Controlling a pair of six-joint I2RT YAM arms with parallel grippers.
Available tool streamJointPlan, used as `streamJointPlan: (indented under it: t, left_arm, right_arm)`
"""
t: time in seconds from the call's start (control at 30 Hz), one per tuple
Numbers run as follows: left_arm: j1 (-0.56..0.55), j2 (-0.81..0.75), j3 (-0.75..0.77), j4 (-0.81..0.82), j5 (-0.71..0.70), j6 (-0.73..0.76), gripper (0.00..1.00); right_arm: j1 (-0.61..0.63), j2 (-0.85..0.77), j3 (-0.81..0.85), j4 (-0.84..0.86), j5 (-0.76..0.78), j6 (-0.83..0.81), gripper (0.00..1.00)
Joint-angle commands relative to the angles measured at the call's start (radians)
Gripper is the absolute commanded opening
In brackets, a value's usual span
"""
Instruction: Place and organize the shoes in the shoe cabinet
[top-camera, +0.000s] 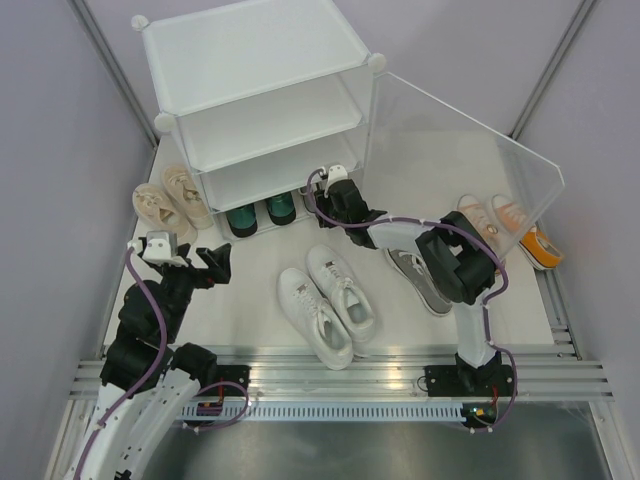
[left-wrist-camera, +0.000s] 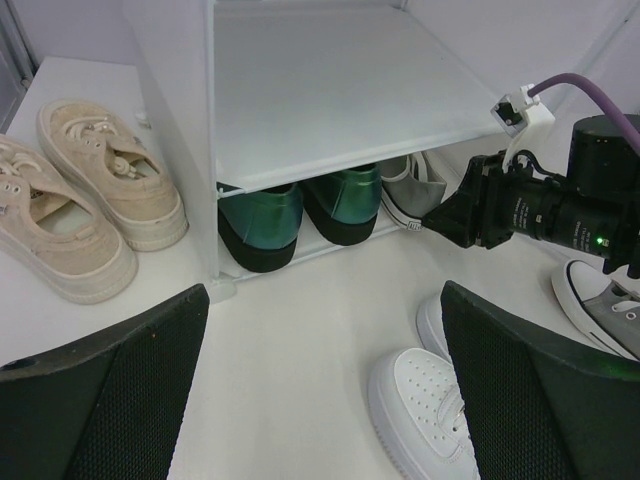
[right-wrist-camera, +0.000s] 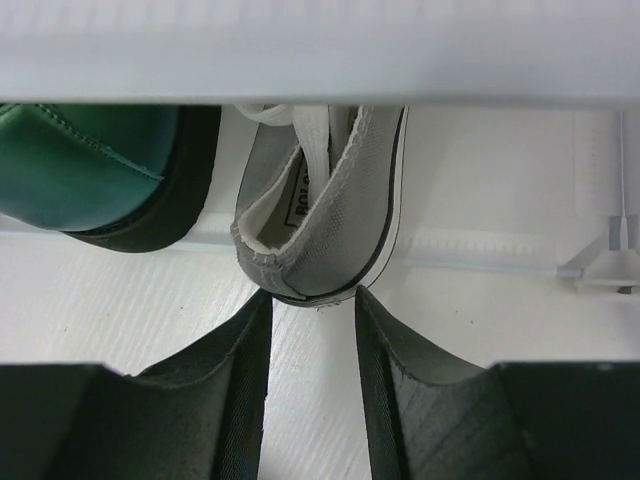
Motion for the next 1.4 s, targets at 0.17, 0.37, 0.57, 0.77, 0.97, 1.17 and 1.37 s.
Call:
streamJointPlan:
  t: [0.17,0.37,0.57,0.77,0.97,1.17,1.37]
  left_arm:
    - [-0.006,0.016,-0.005,0.034,0.021,0.035,1.0]
    - [-0.006,0.024,-0.004,0.032,0.021,0.035,1.0]
    - [-0.005,0.032,-0.004,0.032,0.021,0.036,1.0]
    - [-0.006,0.044,-0.004,0.032,0.021,0.038,1.0]
    - [-0.006,0.047,-0.004,0.034,0.021,0.038,1.0]
    - [-0.006,0.048,-0.002,0.034,0.021,0.039,1.0]
    - [-0.006,0.047,-0.002,0.032,0.021,0.038,1.0]
  right_arm:
    - [-0.025,0.041,0.089,0.097,-0.059,-0.068,0.41]
    - [-0.034,0.052,0.103,0.079,-0.03,-0.06,0.6]
    - [-0.036,0.018,0.011,0.16,-0.012,-0.051,0.75]
    - [-0.034,0.021,-0.009,0.208,-0.035,-0.043,0.75]
    - [-0.025,0.039,0.0,0.232,-0.046,-0.037,0.76]
    - [-0.007,0.062,0.017,0.234,-0.032,-0.042,0.8]
    - [0.009,0.108,0.069,0.194,0.098,-0.029,0.81]
